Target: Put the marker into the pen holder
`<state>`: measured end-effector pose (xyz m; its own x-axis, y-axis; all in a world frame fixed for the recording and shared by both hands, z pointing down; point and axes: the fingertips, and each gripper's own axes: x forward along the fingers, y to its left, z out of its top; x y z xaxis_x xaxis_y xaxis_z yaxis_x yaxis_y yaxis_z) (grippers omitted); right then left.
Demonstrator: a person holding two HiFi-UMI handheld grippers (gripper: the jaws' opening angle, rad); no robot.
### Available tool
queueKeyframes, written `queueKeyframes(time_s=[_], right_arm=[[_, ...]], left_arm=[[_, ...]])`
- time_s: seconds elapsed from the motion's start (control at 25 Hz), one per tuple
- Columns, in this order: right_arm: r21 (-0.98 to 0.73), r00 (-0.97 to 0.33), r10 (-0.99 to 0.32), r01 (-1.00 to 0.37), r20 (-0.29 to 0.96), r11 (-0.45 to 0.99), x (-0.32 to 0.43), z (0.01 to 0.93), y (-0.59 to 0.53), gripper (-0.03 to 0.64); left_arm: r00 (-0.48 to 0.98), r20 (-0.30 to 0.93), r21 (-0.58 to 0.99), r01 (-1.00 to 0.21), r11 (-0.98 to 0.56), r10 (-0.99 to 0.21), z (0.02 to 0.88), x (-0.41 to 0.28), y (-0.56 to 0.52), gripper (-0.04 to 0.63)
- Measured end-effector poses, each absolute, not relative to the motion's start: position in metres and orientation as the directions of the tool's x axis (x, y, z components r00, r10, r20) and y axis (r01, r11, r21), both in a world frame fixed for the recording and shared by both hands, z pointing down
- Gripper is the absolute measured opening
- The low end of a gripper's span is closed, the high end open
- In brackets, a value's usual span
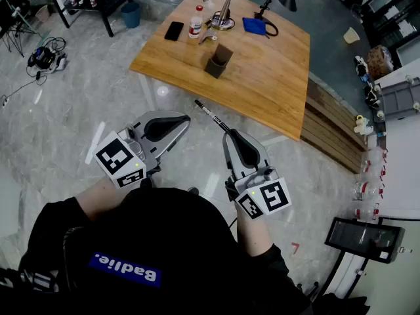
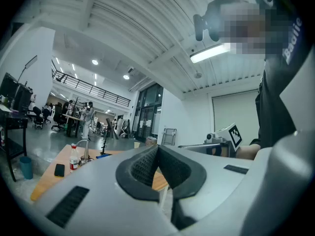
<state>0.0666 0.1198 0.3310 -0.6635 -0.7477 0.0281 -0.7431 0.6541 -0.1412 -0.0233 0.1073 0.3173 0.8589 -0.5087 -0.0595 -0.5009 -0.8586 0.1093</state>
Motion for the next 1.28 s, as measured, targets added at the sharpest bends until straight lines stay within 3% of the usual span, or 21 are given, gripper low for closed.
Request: queueKeyframes(time_s=[0.8, 1.28], right_arm=[[-0.189, -0.716, -0.697, -0.69, 0.034, 0.699, 0.132, 0.35, 0.118, 0.046], [-0.176, -0.66, -0.741, -0.749, 0.12, 0.639, 0.12, 0.373, 0.017, 0.048]], left_arm=[[0.813, -0.011, 0.117, -0.577, -0.809, -0.582, 0.334, 0.041, 0.115, 0.009], [0.845, -0.018, 0.132, -0.528, -0.839, -0.535, 0.343, 0.023, 0.013, 0.009]])
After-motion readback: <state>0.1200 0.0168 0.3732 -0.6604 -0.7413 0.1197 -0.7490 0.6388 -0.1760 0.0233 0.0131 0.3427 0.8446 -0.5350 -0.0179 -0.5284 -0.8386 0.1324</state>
